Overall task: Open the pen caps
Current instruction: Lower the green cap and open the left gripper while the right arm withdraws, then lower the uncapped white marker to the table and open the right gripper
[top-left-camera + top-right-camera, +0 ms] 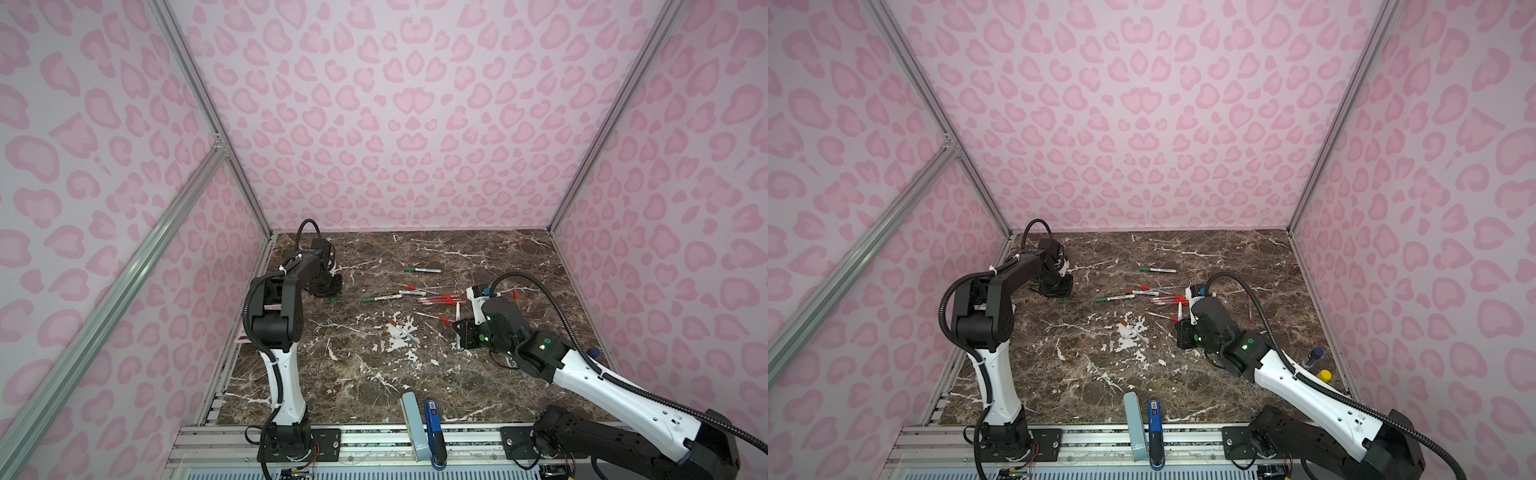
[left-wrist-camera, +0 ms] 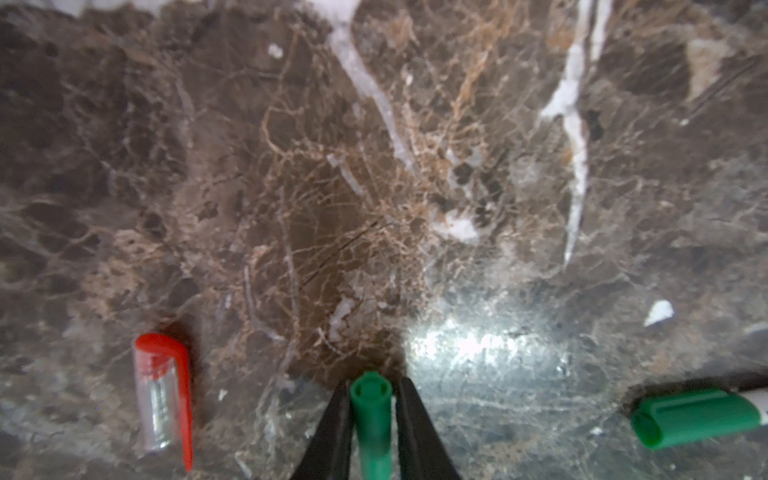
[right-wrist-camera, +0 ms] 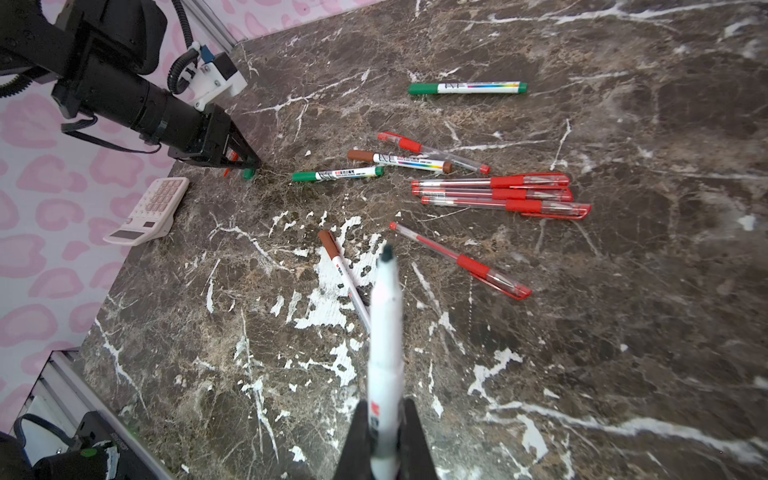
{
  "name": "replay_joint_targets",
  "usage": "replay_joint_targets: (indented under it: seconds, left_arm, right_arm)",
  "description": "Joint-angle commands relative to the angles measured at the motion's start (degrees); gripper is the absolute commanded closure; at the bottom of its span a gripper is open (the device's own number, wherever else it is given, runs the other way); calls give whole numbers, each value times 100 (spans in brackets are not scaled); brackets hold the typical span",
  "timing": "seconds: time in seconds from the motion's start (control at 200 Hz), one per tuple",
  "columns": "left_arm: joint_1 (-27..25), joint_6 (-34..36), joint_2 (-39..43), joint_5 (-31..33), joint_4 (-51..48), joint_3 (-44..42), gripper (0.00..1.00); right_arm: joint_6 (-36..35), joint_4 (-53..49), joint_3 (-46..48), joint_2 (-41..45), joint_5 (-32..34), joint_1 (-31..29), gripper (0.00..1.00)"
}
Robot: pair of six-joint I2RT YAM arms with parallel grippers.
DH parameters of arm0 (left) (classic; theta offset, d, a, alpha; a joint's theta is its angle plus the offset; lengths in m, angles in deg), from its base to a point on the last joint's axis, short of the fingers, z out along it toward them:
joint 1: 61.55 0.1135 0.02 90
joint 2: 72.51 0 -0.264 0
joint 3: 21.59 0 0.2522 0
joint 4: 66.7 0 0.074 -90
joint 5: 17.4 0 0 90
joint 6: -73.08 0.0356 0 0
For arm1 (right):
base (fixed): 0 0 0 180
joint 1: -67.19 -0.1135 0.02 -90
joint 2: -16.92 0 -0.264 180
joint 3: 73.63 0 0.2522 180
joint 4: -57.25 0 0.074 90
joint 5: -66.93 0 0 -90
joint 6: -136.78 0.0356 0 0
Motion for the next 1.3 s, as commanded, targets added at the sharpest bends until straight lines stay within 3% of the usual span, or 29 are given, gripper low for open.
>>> replay_joint_targets:
  seconds: [0.0,0.22,0.275,0.515,0.67,0.79,0.985,1.055,1.3]
  left_arm:
    - [7,-49,-78,65,-251,-62,71]
    - [-4,-88,351,27,-256,-132,65]
    - [-47,-87,685,61,-212,-243,55]
    - [-115,-140,2429,-452,154,-1078,34]
    - [-119,-34,3682,-723,736,-2130,15]
    - [-115,97,4640,-948,1162,-2775,7]
    - [-57,301,5919,-1211,1836,-3822,0]
    - [15,346,6223,-1375,1955,-4042,2]
    - [311,226,6387,-1619,1985,-3974,2]
  right_arm:
    - [-99,-104,-104,-68,-96,77,100]
    - [-346,-370,-291,-143,-133,332,100]
    - [-476,-530,-395,-215,-134,470,100]
    - [-1053,-1106,-809,-749,-516,1520,100]
    - [-1492,-1236,-1112,-1216,-665,2138,100]
    - [-1848,-1619,-1578,-1811,-780,2644,100]
    - [-2156,-1623,-2049,-2805,-897,3140,100]
    - [-2192,-1553,-2156,-3122,-944,3218,100]
    - [-2159,-1271,-2579,-4226,-945,3332,100]
